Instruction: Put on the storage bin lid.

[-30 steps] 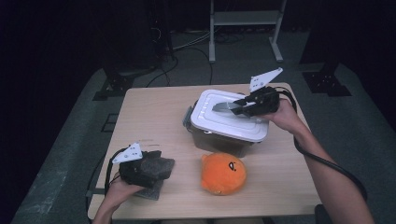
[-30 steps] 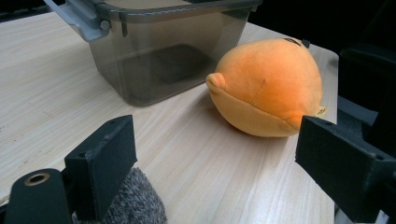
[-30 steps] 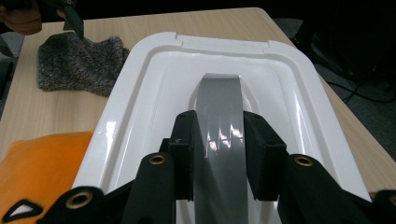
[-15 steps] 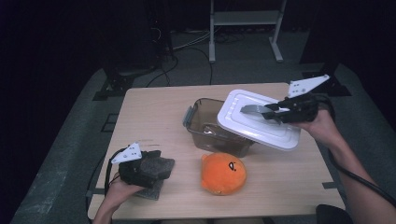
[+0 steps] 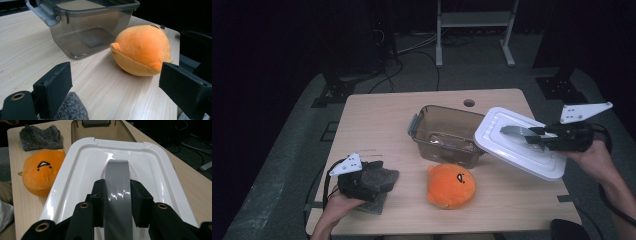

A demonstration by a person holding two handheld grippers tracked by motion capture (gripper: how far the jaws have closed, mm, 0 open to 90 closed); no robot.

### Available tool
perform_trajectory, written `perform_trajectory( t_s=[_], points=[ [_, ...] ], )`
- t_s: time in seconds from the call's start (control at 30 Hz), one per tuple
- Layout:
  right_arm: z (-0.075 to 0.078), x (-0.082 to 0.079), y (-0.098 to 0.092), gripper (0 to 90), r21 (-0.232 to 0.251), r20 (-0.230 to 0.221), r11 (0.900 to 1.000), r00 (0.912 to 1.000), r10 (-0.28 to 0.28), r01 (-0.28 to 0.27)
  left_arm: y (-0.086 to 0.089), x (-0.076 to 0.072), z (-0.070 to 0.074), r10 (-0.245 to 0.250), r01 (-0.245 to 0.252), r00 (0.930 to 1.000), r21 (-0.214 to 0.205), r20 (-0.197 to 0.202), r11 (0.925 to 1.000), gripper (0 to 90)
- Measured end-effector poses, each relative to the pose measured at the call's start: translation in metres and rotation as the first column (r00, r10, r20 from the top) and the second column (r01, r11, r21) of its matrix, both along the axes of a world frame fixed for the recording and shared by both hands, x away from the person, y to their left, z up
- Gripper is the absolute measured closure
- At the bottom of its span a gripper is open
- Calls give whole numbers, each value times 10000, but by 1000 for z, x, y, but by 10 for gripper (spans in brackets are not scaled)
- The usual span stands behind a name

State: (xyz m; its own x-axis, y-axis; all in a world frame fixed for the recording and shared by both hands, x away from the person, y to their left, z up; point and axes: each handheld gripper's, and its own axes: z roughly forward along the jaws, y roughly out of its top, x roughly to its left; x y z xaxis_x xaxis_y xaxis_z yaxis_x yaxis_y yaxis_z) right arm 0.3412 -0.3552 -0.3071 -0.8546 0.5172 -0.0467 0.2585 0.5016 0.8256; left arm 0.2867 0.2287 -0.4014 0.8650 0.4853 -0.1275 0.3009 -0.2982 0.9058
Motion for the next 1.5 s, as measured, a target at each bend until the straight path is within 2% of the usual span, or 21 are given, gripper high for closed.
perform_trajectory(
  t_s=[0.23,0.47,0.6,0.9,1.17,1.5],
  points=[
    [-11,-21,-33,659,89,-102,9983,9983,-572,573,-1,0,1,-18,18,10000,8,35,10000,105],
    [-22,-30,-53,660,76,-315,9950,9945,-998,1001,-1,0,1,8,-8,10000,5,65,10000,105],
    [-35,-32,-61,660,244,-499,9919,9911,-1236,1249,0,0,1,18,-18,10000,10,48,10000,105],
    [-66,-21,-61,660,-215,-1006,9912,9861,-1319,1304,0,-1,2,15,-15,10000,27,65,10000,105],
    [-92,-5,-52,659,-202,-1451,9919,9813,-1267,1251,1,-2,2,42,-42,9999,-8,97,10000,105],
    [-129,0,-37,659,-102,-1998,9944,9742,-1049,1050,2,-3,2,47,-47,9999,-25,105,10000,105]
  ],
)
